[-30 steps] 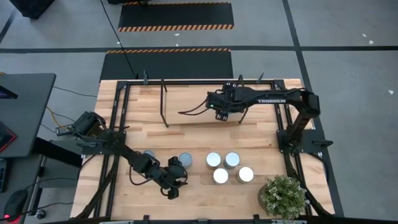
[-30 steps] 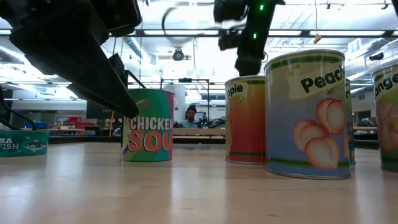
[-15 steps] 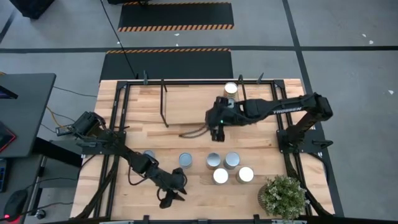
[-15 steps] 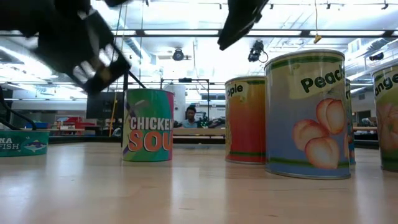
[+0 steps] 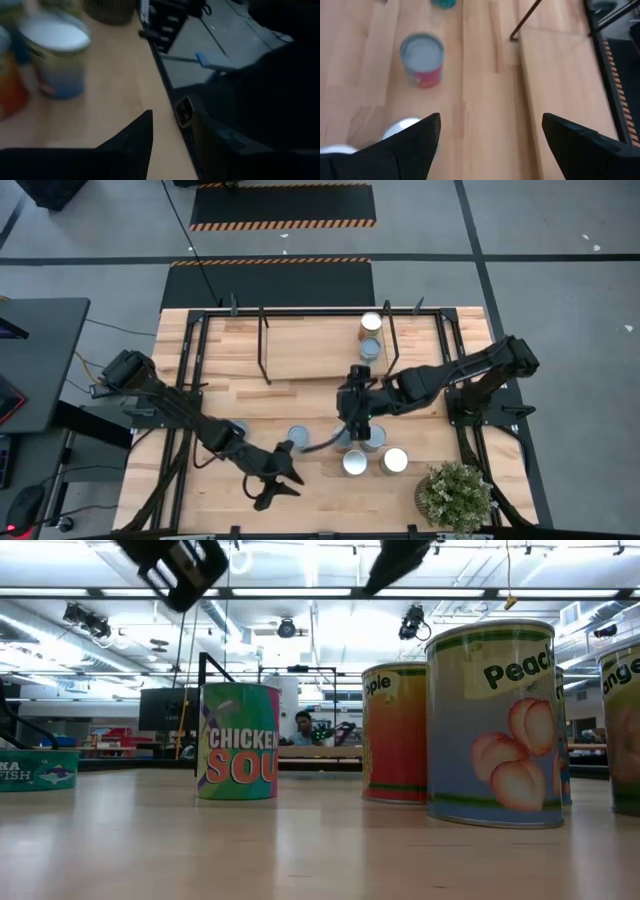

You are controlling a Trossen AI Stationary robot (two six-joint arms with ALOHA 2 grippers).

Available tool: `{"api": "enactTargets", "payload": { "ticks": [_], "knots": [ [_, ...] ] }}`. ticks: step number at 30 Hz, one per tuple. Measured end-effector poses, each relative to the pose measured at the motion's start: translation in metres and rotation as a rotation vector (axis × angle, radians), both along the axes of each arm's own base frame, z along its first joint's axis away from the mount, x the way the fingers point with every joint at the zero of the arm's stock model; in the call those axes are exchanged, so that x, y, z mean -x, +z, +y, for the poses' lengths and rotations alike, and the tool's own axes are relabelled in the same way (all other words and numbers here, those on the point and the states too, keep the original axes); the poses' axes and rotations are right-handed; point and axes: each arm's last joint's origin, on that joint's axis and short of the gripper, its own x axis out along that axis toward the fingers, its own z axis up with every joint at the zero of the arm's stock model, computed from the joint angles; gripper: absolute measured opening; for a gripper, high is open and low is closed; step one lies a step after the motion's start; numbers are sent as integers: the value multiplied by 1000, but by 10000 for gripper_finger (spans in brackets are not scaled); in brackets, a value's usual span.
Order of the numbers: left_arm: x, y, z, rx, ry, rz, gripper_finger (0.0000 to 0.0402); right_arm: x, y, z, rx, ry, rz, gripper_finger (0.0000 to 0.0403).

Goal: Pick and place cans onto a shelf
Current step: Put the canned mixed vegetables on the shelf

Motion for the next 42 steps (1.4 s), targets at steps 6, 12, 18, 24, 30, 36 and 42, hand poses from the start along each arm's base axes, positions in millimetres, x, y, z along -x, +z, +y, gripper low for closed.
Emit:
{"api": "enactTargets", "payload": {
  "ticks": [6, 12, 18, 24, 30, 36, 42],
  "knots": [
    [12, 16, 9, -122, 136, -33, 144, 7, -24, 15, 3, 13, 15, 356],
    [24, 22, 14, -250, 277, -43, 144, 12, -45, 34, -19, 62, -21, 356],
    [31, 33, 16, -366, 334, -4, 144, 17, -46, 48, -49, 79, -40, 356],
    [34, 37, 23, -537, 340, 91, 152, 24, -46, 62, -75, 92, -43, 356],
    [37, 28, 34, -486, 357, 241, 220, 32, -47, 73, -26, 88, -52, 356],
    [38, 23, 36, -446, 356, 314, 290, 36, -46, 74, -4, 79, -44, 356],
    [36, 20, 35, -425, 375, 327, 295, 37, -49, 70, -36, 82, 12, 356]
  ]
}}
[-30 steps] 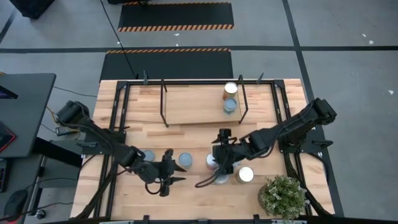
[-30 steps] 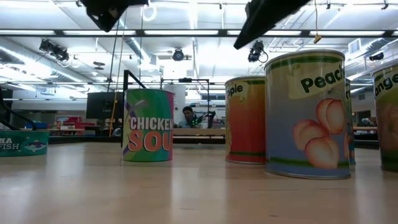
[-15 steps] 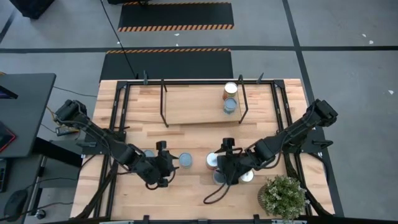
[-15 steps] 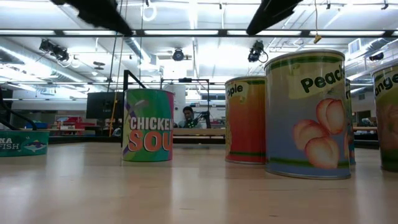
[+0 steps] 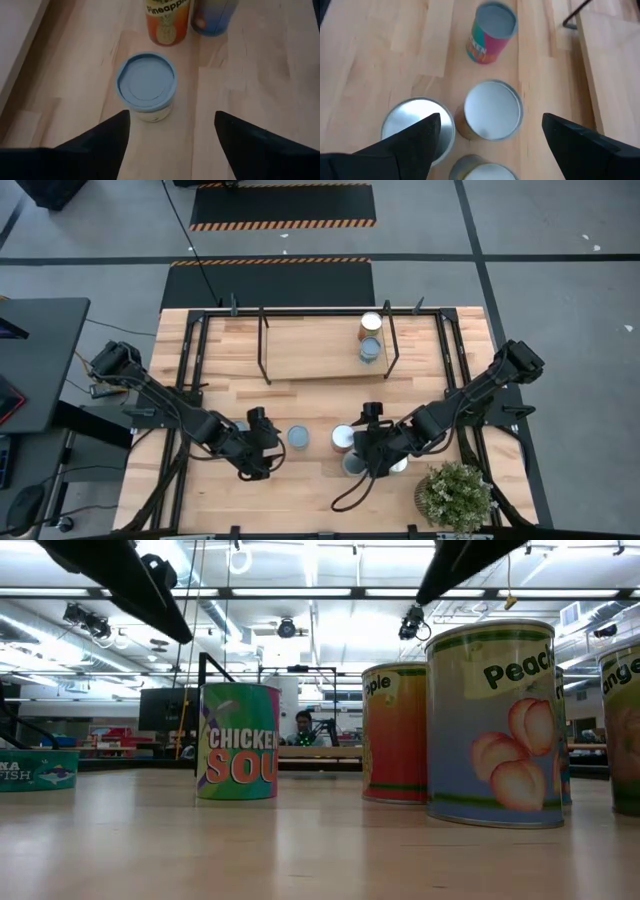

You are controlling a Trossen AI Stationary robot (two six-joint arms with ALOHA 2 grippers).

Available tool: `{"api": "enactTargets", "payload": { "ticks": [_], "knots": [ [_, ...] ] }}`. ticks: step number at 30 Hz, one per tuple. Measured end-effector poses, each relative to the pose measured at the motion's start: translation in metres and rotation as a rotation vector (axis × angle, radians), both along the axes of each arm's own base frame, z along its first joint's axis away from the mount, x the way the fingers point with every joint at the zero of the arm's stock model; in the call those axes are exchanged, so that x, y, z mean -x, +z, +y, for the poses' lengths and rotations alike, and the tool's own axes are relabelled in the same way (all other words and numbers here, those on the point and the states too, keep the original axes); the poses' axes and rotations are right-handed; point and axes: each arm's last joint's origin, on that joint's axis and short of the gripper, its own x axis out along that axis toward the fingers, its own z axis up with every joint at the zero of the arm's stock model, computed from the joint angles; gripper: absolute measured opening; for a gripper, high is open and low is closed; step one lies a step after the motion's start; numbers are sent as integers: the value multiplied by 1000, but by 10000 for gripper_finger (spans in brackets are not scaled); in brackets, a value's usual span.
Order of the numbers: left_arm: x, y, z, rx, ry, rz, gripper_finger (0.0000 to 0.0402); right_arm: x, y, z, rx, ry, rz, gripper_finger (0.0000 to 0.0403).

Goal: Pick and place cans onto a shelf
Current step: Put the canned mixed vegetables on the shelf

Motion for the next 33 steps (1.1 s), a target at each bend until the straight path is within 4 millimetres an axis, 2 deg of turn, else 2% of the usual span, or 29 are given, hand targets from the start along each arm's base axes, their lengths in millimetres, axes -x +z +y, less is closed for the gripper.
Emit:
{"api": "enactTargets", "payload": {
  "ticks": [7, 17, 25, 28, 33],
  "knots": [
    [-5, -10, -3, 2, 13, 27, 289, 8, -4, -6, 17, -3, 123, 356],
    [-6, -10, -4, 48, 10, 33, 288, 22, 12, -26, 57, -85, 354, 357],
    [-6, -11, -4, 46, 9, 34, 288, 21, 11, -32, -7, -81, 415, 380],
    [-7, -11, -2, 46, 17, 32, 288, 20, 12, -39, 78, -110, 397, 388],
    [-9, -11, 1, 46, 31, 31, 288, 14, 13, -63, 205, -146, 399, 387]
  ]
}}
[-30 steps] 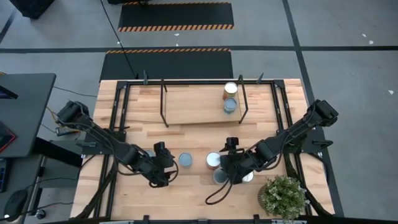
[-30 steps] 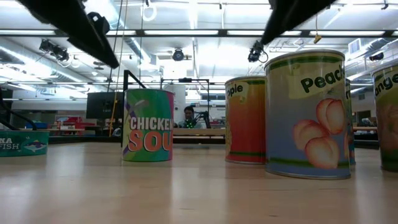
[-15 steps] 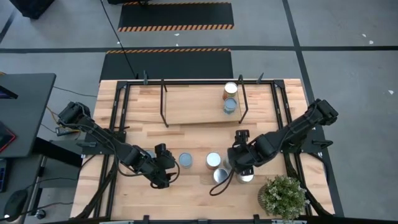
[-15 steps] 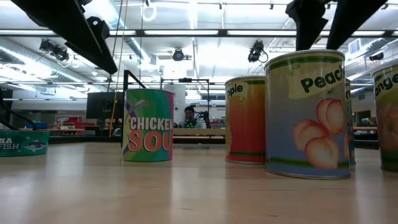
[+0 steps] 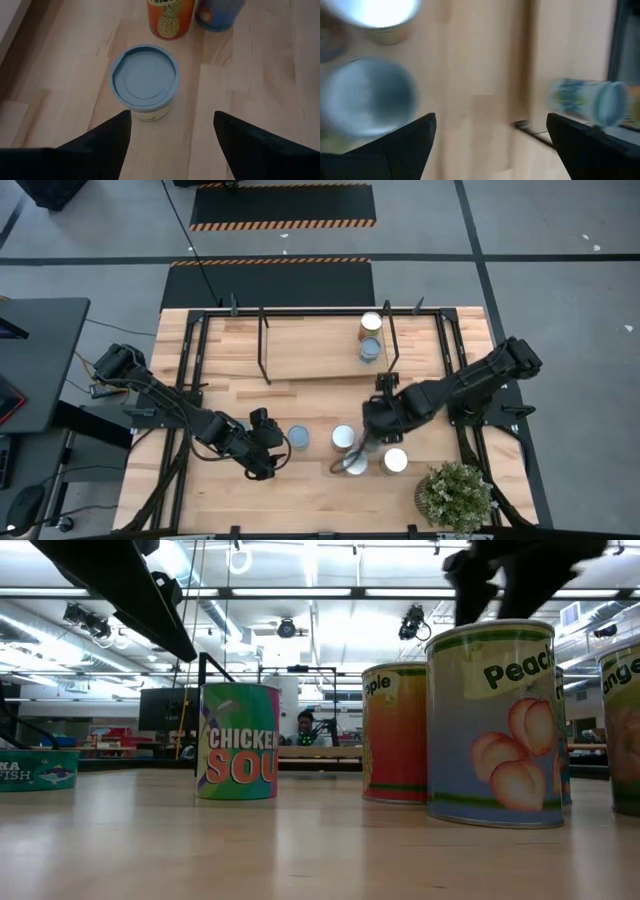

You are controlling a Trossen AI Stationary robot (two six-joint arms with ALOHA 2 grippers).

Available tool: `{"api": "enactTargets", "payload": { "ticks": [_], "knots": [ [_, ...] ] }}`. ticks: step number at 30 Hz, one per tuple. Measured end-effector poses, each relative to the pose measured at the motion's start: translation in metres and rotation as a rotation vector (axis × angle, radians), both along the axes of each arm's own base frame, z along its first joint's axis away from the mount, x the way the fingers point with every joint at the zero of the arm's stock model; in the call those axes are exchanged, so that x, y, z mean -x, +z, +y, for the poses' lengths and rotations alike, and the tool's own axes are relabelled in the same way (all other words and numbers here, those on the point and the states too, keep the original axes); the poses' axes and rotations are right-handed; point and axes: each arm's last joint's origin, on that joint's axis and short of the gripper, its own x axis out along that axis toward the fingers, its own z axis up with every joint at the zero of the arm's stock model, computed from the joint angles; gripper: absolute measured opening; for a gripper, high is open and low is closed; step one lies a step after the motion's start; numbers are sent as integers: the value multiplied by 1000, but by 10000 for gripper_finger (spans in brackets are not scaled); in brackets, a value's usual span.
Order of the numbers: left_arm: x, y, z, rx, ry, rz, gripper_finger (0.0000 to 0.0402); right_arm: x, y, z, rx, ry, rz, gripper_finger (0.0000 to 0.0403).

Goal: Pick and place cans onto a shelf
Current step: Put the canned mixed vegetables on the shelf

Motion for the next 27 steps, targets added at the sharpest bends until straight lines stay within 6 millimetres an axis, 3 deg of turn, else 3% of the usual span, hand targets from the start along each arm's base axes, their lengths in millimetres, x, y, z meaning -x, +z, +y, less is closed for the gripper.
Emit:
{"api": "enactTargets", "payload": {
  "ticks": [7, 17, 22, 27],
  "knots": [
    [0, 0, 0, 0, 0, 0, 288, -16, -8, -42, 249, -51, -43, 378],
    [0, 0, 0, 4, 4, -1, 288, -30, -35, -101, 383, -157, -94, 378],
    [0, 0, 0, 5, 5, -1, 288, -30, -51, -121, 411, -152, -75, 378],
    [0, 0, 0, 5, 5, -1, 288, -26, -55, -132, 434, -178, -46, 377]
  ]
}}
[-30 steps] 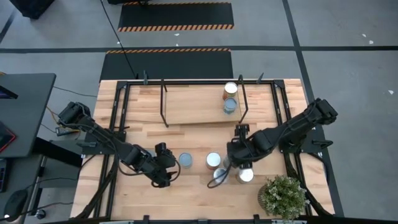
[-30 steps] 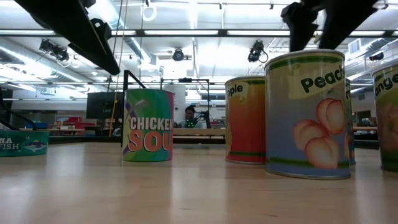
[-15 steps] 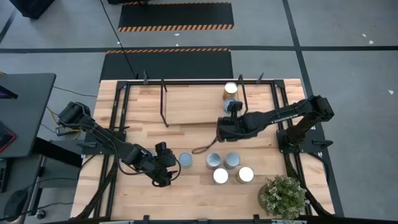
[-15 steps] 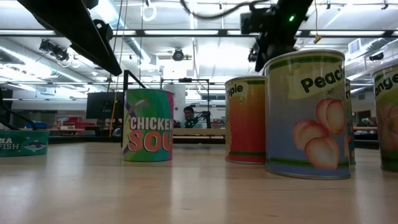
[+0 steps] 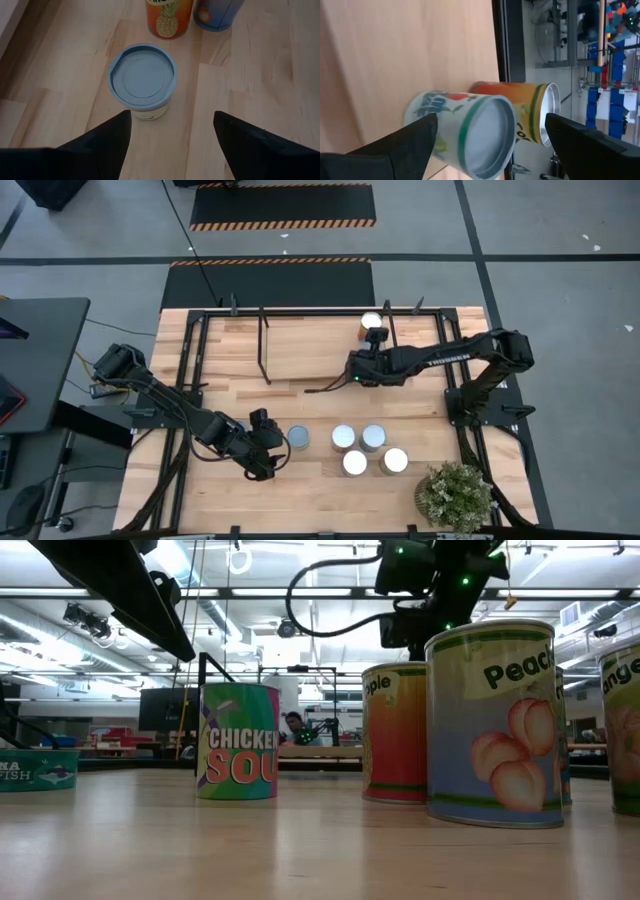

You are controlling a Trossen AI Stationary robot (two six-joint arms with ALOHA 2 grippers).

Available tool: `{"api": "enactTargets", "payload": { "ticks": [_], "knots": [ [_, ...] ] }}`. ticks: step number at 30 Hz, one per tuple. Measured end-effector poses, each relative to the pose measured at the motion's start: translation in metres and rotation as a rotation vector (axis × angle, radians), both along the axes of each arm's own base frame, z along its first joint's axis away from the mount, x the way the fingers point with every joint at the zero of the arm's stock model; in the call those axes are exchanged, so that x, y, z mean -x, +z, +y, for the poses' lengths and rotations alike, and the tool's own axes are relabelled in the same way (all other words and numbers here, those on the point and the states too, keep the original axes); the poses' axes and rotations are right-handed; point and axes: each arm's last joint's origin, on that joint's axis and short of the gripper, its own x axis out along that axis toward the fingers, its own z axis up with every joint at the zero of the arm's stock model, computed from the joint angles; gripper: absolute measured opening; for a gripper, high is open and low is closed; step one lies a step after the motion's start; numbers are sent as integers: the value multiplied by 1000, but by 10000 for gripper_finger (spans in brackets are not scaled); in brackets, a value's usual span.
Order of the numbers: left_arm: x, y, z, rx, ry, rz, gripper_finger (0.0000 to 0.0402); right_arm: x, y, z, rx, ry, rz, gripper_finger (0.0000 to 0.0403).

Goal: Pick and place cans onto a shelf
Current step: Put the canned mixed vegetables on the shelf

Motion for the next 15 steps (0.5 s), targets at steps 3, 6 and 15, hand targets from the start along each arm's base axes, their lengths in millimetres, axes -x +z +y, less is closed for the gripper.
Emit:
{"api": "enactTargets", "payload": {
  "ticks": [3, 6, 15],
  "knots": [
    [0, 0, 0, 0, 0, 0, 288, 1, 0, -5, 3, -9, 8, 377],
    [0, 0, 0, 0, 0, 0, 288, 1, 0, -10, 5, -17, 16, 377],
    [0, 0, 0, 1, 0, 0, 288, 0, 7, 5, -6, 17, 19, 377]
  ]
}}
